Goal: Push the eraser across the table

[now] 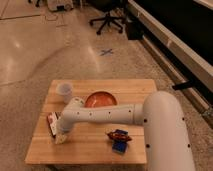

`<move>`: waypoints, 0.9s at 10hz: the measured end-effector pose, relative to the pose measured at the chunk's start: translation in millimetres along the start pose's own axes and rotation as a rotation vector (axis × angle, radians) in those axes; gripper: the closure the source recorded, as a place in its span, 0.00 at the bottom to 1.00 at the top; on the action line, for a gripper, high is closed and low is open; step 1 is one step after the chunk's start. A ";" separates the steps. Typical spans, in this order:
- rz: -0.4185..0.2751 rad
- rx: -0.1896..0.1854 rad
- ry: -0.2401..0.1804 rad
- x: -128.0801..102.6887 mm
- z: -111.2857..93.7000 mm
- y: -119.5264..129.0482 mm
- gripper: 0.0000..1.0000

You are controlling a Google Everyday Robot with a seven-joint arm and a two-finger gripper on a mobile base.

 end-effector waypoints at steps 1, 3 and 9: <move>0.000 0.009 0.001 3.1 -0.5 -9.7 1.00; 0.008 0.027 -0.003 8.3 -3.6 -24.7 1.00; 0.013 0.076 -0.021 15.0 -19.3 -59.7 1.00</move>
